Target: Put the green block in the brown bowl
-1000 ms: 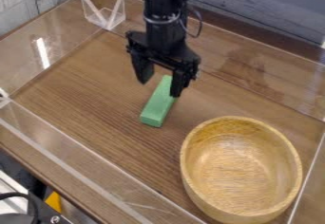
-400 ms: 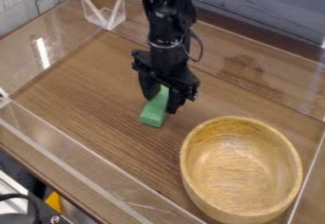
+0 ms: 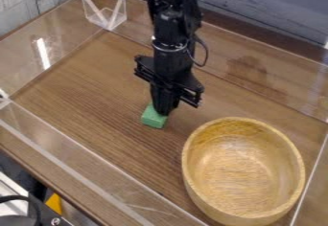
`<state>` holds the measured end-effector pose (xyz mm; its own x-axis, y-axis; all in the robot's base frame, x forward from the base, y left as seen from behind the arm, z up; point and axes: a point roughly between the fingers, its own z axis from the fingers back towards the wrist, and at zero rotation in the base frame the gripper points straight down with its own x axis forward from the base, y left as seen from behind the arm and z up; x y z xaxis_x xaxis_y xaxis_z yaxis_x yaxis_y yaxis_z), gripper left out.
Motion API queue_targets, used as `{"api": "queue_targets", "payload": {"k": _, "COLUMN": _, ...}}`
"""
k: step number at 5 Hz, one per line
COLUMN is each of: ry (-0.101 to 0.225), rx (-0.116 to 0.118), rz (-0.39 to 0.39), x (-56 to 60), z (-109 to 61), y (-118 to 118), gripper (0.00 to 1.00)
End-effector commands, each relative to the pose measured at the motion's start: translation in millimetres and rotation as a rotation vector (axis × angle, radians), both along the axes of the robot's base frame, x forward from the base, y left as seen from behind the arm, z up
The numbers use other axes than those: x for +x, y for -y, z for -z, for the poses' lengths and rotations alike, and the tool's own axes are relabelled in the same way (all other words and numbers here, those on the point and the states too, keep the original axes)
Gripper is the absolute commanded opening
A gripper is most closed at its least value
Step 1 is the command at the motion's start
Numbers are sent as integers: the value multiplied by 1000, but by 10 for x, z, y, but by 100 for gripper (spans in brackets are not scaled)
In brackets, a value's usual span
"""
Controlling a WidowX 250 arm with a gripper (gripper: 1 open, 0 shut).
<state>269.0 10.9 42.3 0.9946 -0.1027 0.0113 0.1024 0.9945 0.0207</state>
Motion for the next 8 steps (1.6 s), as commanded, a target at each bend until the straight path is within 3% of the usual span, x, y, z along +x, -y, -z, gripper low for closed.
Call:
{"api": "queue_targets", "payload": {"k": 1, "ry": 53, "rx": -15, "rz": 3, "x": 53, "z": -315, "y": -2, "gripper": 0}}
{"api": "queue_targets", "payload": {"k": 2, "ry": 55, "rx": -36, "rz": 17, "x": 168, "z": -577, "y": 27, "gripper": 0}}
{"api": "queue_targets", "payload": {"k": 3, "ry": 81, "rx": -49, "rz": 46, "x": 350, "z": -929, "y": -28, "gripper": 0}}
{"api": "queue_targets", "payload": {"k": 4, "ry": 68, "rx": -36, "rz": 50, "x": 271, "z": -887, "y": -135, "gripper": 100}}
{"api": "queue_targets", "payload": {"k": 5, "ry": 57, "rx": -22, "rz": 44, "x": 186, "z": -816, "y": -266, "gripper": 100}}
{"api": "queue_targets", "payload": {"k": 6, "ry": 45, "rx": -6, "rz": -15, "x": 162, "z": -683, "y": -362, "gripper": 100}}
{"api": "queue_targets", "payload": {"k": 8, "ry": 17, "rx": 15, "rz": -128, "x": 206, "z": -516, "y": -427, "gripper": 100}}
